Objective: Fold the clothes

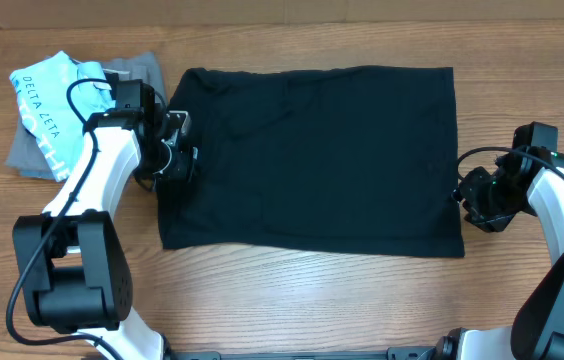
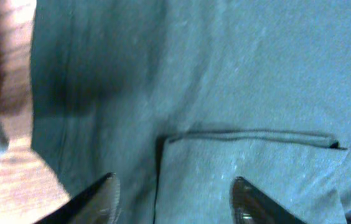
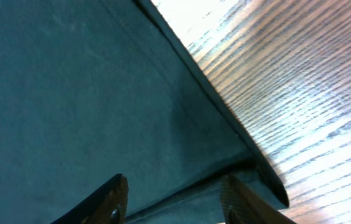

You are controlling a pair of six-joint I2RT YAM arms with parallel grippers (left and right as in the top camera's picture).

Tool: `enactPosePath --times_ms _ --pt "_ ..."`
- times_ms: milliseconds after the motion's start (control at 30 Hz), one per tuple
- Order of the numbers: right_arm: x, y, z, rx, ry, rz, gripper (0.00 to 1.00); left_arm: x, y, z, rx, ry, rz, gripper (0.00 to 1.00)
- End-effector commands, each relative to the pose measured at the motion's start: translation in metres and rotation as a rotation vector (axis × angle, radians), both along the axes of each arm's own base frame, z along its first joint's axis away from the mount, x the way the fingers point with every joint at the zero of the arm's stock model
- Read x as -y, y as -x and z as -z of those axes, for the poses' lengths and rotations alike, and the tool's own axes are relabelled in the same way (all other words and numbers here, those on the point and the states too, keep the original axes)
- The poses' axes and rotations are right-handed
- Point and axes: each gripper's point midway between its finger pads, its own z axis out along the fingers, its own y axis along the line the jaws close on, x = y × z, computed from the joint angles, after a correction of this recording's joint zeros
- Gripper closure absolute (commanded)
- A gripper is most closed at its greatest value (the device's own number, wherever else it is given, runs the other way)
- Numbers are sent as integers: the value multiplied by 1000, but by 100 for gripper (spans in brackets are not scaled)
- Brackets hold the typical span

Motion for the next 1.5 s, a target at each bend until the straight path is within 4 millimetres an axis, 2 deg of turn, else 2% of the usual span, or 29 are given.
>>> enactPosePath --times_ms 0,100,167,367,500,600,767,833,933,1000,1100,1267,1400,1433,1467 --pt "-1 -8 -7 37 -9 -7 48 15 2 21 -40 59 39 47" --pt "-1 -8 -7 38 -11 -7 48 24 5 40 -82 61 62 59" --pt "-3 -8 -7 42 -23 -8 48 28 6 45 -95 62 70 64" --pt "-3 -8 -7 42 -23 -8 48 25 5 46 -91 33 72 75" --pt "-3 -8 -7 42 -23 -8 48 24 7 46 -99 31 71 96" --pt "-3 -8 -7 42 -22 -8 48 23 9 40 -108 32 66 96" --pt "-2 -11 -8 52 -19 -8 48 23 -6 2 -56 34 46 96" --pt "-2 -11 -8 53 -18 -8 48 14 -15 -25 -12 -23 38 96" --pt "-2 -11 -8 52 -14 -7 48 6 -21 -48 19 -72 29 96" --pt "6 -9 -6 36 29 3 48 2 -26 -63 42 -91 24 96" --pt "18 -4 -2 1 91 58 48 2 -27 -69 46 -93 24 96" --pt "25 12 10 -46 82 118 44 2 -22 -68 23 -93 25 96" --pt "30 37 22 -120 56 175 44 2 -19 -67 11 -93 25 96" --pt "31 44 27 -138 50 193 45 2 -19 -67 11 -93 25 96" --pt "32 50 32 -154 42 227 55 2 -19 -67 11 -93 25 96"
